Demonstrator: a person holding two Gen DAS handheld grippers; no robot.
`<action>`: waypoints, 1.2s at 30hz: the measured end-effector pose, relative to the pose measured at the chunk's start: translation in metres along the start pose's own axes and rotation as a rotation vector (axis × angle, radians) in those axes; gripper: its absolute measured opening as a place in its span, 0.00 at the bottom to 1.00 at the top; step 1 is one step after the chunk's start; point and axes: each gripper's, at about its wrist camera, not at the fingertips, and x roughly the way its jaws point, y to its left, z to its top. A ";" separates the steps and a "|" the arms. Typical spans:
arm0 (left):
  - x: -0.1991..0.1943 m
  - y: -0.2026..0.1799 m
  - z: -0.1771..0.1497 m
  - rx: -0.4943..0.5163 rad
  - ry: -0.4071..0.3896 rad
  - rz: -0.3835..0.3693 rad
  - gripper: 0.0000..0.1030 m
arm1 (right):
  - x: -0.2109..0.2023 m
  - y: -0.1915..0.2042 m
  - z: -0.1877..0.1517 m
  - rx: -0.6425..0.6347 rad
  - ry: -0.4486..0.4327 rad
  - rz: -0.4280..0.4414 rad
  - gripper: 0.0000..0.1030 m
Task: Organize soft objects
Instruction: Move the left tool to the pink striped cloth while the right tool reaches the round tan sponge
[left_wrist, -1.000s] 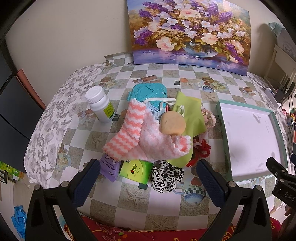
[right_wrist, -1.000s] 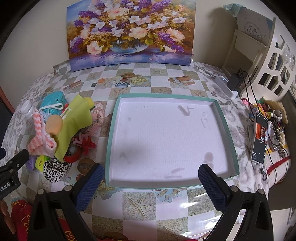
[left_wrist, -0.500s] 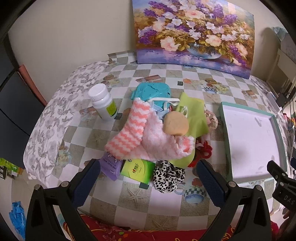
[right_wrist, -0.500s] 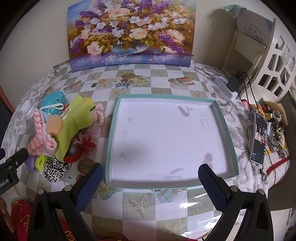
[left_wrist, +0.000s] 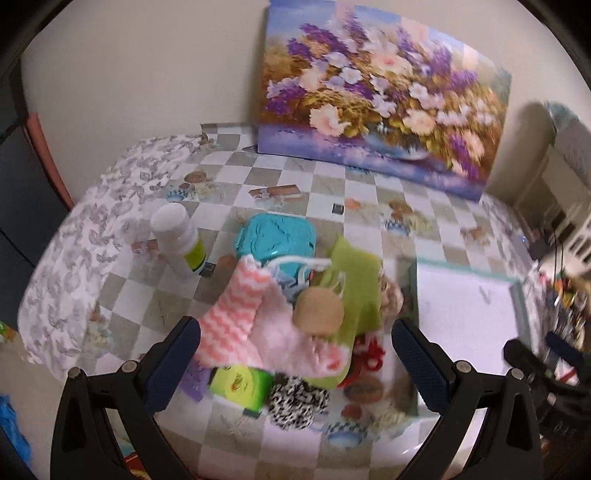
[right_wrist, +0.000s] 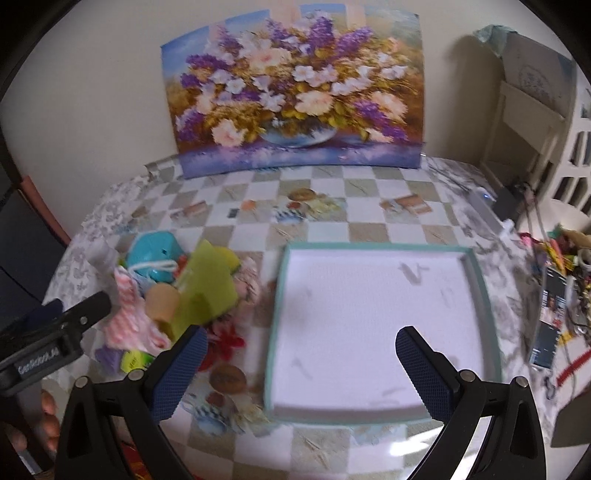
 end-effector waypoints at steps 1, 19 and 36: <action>0.004 0.005 0.003 -0.037 0.010 -0.013 1.00 | 0.001 0.002 0.001 -0.003 -0.014 0.017 1.00; 0.055 0.058 0.020 -0.278 0.079 0.059 1.00 | 0.070 0.054 0.014 -0.028 0.085 0.144 1.00; 0.086 0.098 -0.013 -0.401 0.201 0.061 1.00 | 0.102 0.088 -0.008 -0.056 0.138 0.262 0.83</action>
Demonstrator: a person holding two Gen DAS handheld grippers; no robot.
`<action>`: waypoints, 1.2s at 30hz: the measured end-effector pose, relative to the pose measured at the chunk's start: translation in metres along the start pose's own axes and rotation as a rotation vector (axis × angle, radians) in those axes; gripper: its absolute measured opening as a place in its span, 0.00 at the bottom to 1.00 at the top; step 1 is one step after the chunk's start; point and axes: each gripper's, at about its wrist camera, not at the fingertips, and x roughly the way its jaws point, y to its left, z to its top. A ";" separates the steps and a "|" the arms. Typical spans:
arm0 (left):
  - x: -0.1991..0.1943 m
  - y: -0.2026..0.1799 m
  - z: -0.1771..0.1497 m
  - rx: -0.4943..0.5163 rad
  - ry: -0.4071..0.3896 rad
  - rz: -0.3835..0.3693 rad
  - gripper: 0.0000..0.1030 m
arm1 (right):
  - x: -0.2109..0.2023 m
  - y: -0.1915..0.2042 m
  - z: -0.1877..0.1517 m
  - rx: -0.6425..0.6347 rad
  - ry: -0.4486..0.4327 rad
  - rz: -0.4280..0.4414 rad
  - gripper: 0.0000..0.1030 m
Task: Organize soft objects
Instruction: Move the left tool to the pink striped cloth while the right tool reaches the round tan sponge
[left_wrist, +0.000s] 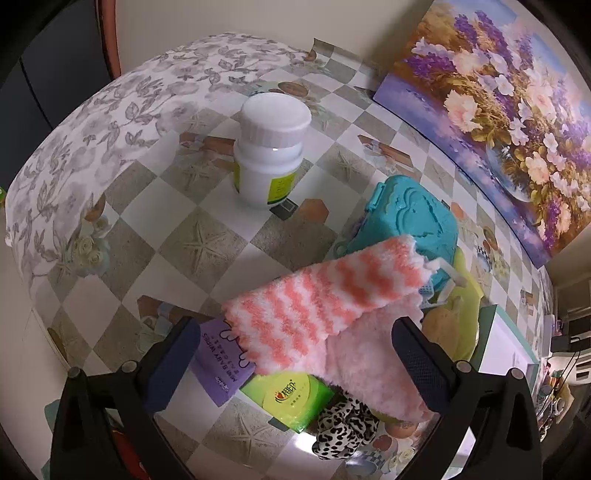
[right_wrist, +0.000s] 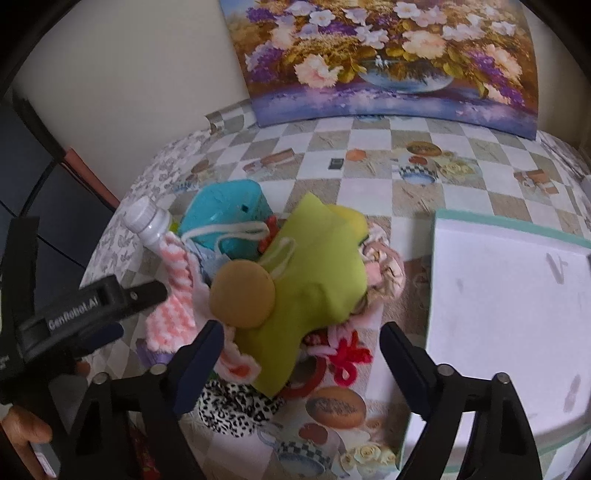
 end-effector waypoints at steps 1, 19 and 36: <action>0.001 -0.001 0.000 0.002 0.000 0.007 1.00 | 0.000 0.002 0.001 -0.006 -0.005 0.005 0.83; 0.004 0.026 0.005 -0.133 -0.022 0.049 1.00 | 0.041 0.038 0.010 -0.111 0.027 0.040 0.80; 0.005 0.028 0.003 -0.139 -0.032 0.083 1.00 | 0.052 0.033 0.014 -0.085 0.024 0.016 0.69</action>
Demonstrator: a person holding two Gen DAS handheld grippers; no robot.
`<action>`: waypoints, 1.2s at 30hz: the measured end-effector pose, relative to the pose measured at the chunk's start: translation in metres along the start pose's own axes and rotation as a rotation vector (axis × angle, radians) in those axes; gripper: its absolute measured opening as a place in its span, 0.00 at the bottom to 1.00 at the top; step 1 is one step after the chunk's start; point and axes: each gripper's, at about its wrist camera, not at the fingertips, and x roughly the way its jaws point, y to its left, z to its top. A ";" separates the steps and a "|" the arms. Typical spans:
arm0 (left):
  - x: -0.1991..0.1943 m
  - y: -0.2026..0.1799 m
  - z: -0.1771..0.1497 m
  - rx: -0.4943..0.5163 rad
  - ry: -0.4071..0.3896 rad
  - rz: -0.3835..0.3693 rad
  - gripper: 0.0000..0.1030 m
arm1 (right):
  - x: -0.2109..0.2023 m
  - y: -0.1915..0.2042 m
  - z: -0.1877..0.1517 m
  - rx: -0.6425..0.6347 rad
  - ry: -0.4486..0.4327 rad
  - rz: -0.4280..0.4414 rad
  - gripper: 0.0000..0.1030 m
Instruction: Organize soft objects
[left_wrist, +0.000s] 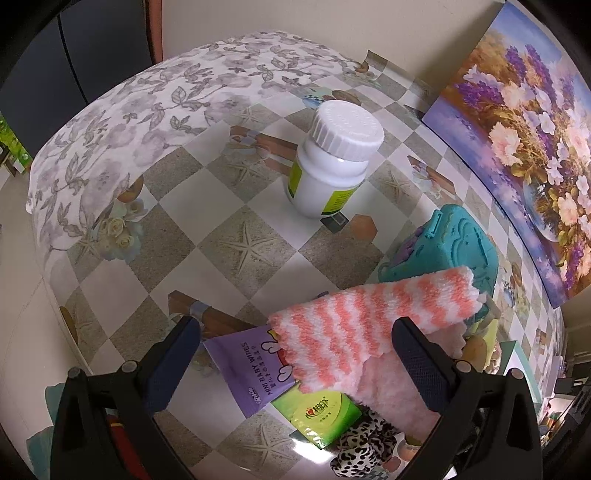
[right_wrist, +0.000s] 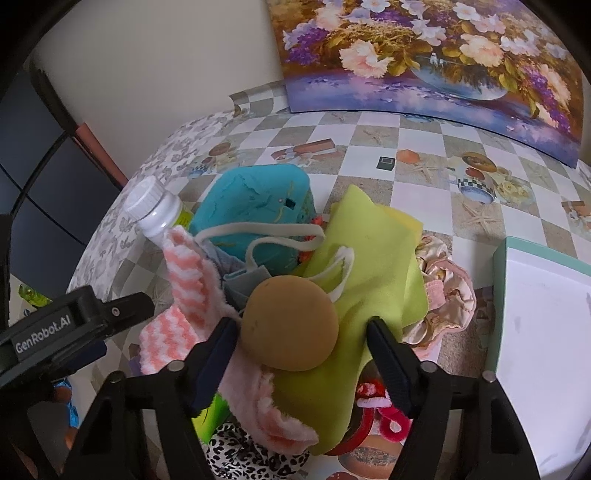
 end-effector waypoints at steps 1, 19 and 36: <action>0.000 -0.001 -0.001 0.006 -0.002 0.004 1.00 | -0.001 -0.001 0.000 0.005 -0.002 0.001 0.67; -0.005 -0.014 -0.010 0.060 -0.031 0.029 1.00 | -0.024 -0.016 0.004 0.052 -0.030 0.076 0.54; -0.010 -0.034 -0.019 0.138 -0.048 0.014 1.00 | -0.065 -0.031 0.007 0.102 -0.086 0.170 0.54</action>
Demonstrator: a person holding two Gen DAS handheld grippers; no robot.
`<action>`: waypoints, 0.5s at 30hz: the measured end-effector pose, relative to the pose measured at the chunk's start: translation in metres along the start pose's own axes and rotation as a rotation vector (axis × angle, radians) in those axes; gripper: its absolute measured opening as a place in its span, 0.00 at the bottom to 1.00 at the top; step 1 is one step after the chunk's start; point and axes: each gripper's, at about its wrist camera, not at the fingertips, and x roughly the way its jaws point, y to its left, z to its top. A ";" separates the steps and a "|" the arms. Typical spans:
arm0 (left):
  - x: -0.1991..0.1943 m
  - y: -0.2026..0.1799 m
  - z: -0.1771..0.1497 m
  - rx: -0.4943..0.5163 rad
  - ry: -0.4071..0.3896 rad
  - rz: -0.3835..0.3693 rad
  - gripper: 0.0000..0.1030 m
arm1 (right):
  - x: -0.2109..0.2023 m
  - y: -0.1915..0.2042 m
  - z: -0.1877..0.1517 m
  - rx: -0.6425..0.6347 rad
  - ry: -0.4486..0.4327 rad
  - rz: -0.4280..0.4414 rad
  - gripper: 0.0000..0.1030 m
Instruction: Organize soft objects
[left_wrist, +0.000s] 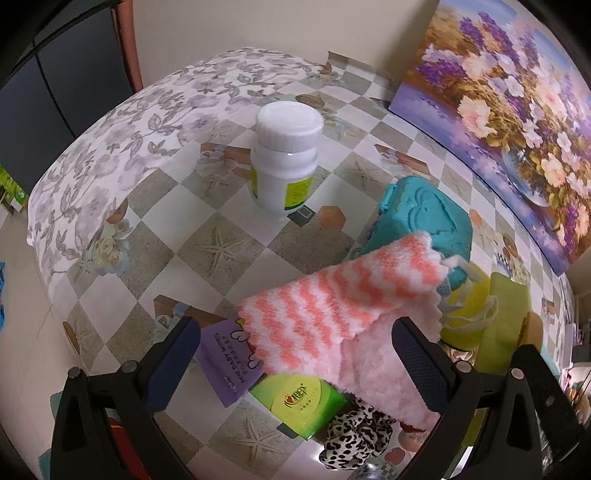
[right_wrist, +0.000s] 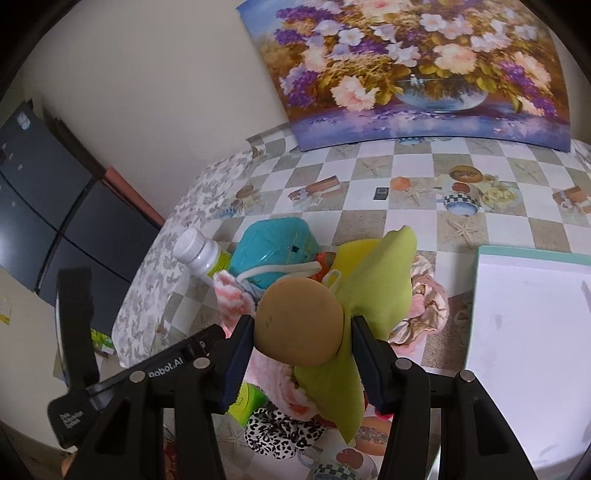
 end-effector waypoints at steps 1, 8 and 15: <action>0.000 -0.003 -0.001 0.011 0.002 -0.003 1.00 | -0.002 -0.002 0.001 0.009 -0.003 0.003 0.54; 0.006 -0.032 -0.010 0.134 0.025 -0.020 1.00 | -0.001 -0.018 -0.001 0.068 0.029 -0.017 0.54; 0.023 -0.050 -0.018 0.213 0.077 -0.012 0.99 | -0.001 -0.024 -0.005 0.086 0.051 -0.035 0.55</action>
